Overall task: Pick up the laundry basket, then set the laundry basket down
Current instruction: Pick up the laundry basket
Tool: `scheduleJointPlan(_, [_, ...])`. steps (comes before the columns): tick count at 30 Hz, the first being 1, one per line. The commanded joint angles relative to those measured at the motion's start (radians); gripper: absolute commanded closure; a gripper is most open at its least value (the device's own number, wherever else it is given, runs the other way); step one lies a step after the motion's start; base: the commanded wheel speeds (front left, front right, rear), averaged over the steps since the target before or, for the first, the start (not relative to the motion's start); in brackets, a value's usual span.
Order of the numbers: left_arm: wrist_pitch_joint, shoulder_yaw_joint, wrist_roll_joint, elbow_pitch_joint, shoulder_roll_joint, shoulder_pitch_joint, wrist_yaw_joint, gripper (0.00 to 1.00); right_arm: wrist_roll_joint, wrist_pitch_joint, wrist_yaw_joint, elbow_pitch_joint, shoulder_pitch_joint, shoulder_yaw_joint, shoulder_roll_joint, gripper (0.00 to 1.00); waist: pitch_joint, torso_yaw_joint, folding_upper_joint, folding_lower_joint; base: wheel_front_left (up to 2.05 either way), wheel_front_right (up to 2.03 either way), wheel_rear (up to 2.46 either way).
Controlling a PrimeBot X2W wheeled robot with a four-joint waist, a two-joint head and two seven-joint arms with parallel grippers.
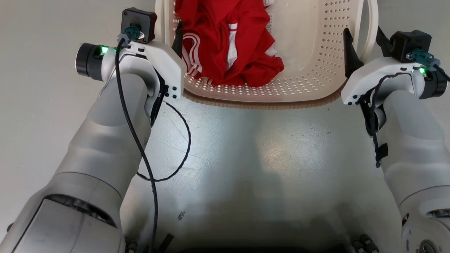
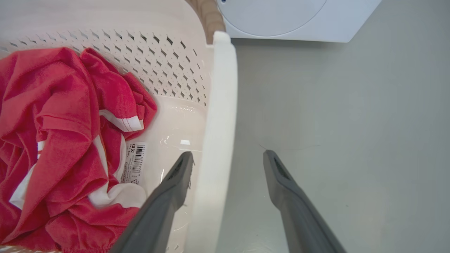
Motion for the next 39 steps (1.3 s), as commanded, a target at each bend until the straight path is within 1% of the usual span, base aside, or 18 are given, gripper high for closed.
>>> scheduleJointPlan(1, [-0.004,0.002,-0.016,-0.008,0.025,-0.002,0.010,0.00,-0.004,-0.014,0.006,-0.001,0.019,0.016,0.018,0.00,0.001,0.003,0.0000,-0.0001,0.00,0.00,0.00])
scheduleJointPlan(17, [-0.001,-0.088,-0.087,-0.025,0.025,0.005,0.030,0.00,0.010,-0.014,0.006,0.012,0.022,0.026,0.018,0.00,-0.003,0.012,0.0000,-0.0001,0.00,0.00,0.00])
scheduleJointPlan(24, [-0.002,-0.127,-0.110,-0.025,0.025,0.002,0.031,0.00,0.003,-0.014,0.006,0.008,0.025,0.017,0.018,0.00,0.001,0.014,0.0000,-0.0001,0.00,0.00,0.00])
scheduleJointPlan(25, [-0.002,-0.133,-0.113,-0.025,0.025,0.002,0.032,0.00,0.003,-0.014,0.006,0.008,0.025,0.017,0.018,0.02,0.001,0.014,0.0000,-0.0001,0.00,0.00,0.00])
scheduleJointPlan(26, [-0.002,-0.140,-0.115,-0.027,0.025,0.004,0.032,0.00,0.003,-0.014,0.006,0.007,0.026,0.017,0.018,0.56,0.000,0.013,0.0000,-0.0001,0.00,0.00,0.00])
scheduleJointPlan(27, [-0.003,-0.146,-0.118,-0.028,0.025,0.005,0.034,0.27,0.004,-0.014,0.006,0.008,0.027,0.020,0.018,1.00,0.001,0.013,0.0000,-0.0001,0.00,0.00,0.00])
scheduleJointPlan(28, [-0.003,-0.152,-0.121,-0.030,0.025,0.006,0.036,0.82,0.005,-0.014,0.006,0.009,0.027,0.024,0.018,1.00,0.001,0.012,0.0000,-0.0001,0.00,0.00,0.00])
scheduleJointPlan(29, [-0.003,-0.159,-0.124,-0.031,0.025,0.008,0.039,1.00,0.006,-0.014,0.006,0.008,0.027,0.028,0.018,1.00,0.002,0.012,0.0000,-0.0001,0.00,0.00,0.00])
scheduleJointPlan(39, [-0.004,-0.227,-0.186,-0.072,0.025,0.051,0.062,1.00,0.035,-0.014,0.006,0.019,0.070,0.091,0.018,1.00,-0.038,0.023,0.0000,-0.0001,0.00,0.00,0.00])
